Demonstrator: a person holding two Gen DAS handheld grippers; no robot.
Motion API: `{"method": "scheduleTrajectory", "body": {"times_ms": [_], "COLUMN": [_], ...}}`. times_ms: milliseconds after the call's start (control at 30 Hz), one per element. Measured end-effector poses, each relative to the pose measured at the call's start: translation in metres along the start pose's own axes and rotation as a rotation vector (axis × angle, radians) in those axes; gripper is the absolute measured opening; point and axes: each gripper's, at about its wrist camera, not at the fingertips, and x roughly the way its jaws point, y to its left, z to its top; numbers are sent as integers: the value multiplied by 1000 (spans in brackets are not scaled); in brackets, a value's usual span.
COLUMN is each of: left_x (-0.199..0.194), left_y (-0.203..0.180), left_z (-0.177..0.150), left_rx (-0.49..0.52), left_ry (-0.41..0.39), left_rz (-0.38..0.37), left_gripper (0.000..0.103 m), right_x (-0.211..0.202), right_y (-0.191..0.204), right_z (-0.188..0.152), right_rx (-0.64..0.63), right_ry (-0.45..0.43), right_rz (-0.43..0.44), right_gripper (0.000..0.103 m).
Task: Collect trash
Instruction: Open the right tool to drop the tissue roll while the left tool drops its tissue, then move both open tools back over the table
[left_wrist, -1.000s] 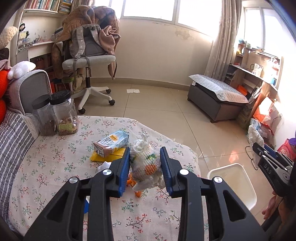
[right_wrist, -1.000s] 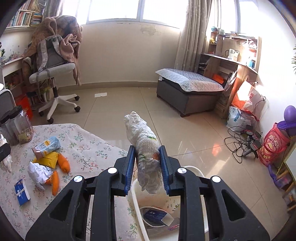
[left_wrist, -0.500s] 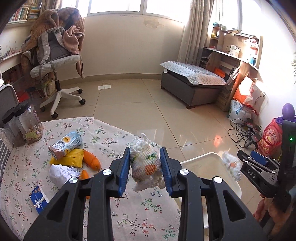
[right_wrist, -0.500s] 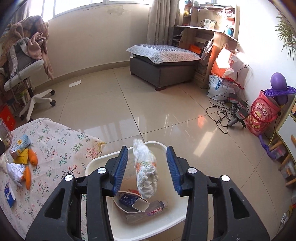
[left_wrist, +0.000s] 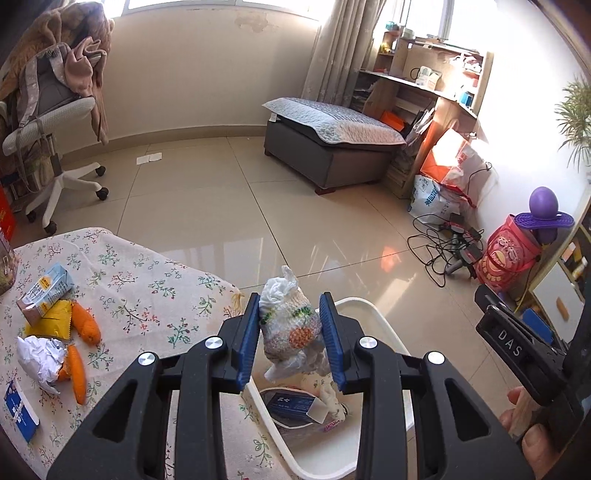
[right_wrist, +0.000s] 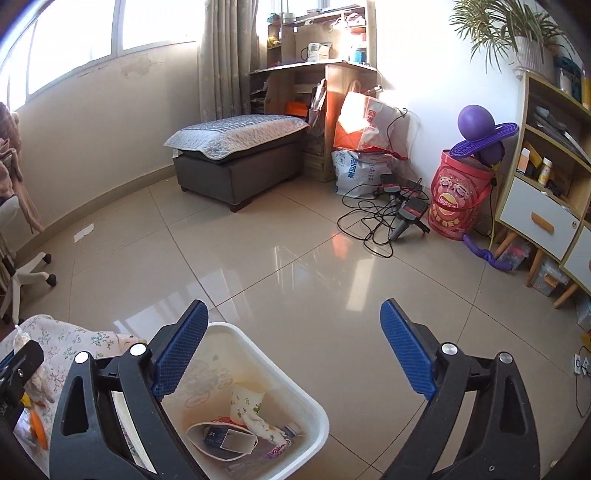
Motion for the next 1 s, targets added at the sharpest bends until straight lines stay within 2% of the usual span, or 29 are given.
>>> {"method": "scheduleTrajectory", "body": {"times_ms": [300, 367, 433, 667, 800, 1000], "left_x": [27, 34, 37, 35, 29, 22], "left_y": [-30, -36, -39, -36, -27, -3], "left_z": [5, 5, 5, 3, 3, 1], "left_rx": [1, -1, -7, -10, -19, -53], "left_ry": [60, 85, 100, 95, 67, 56], "left_rz": [-90, -109, -113, -78, -15, 68], "left_gripper": [34, 42, 55, 72, 85, 88], "right_x": [10, 10, 10, 8, 3, -7], "right_y": [-41, -44, -46, -42, -33, -8], "right_z": [5, 5, 6, 6, 6, 0], "right_rx": [122, 129, 132, 116, 91, 13], "right_ry": [19, 12, 5, -4, -24, -58], "right_rz": [-106, -117, -122, -116, -115, -105], "right_gripper": [93, 94, 94, 95, 96, 96]}}
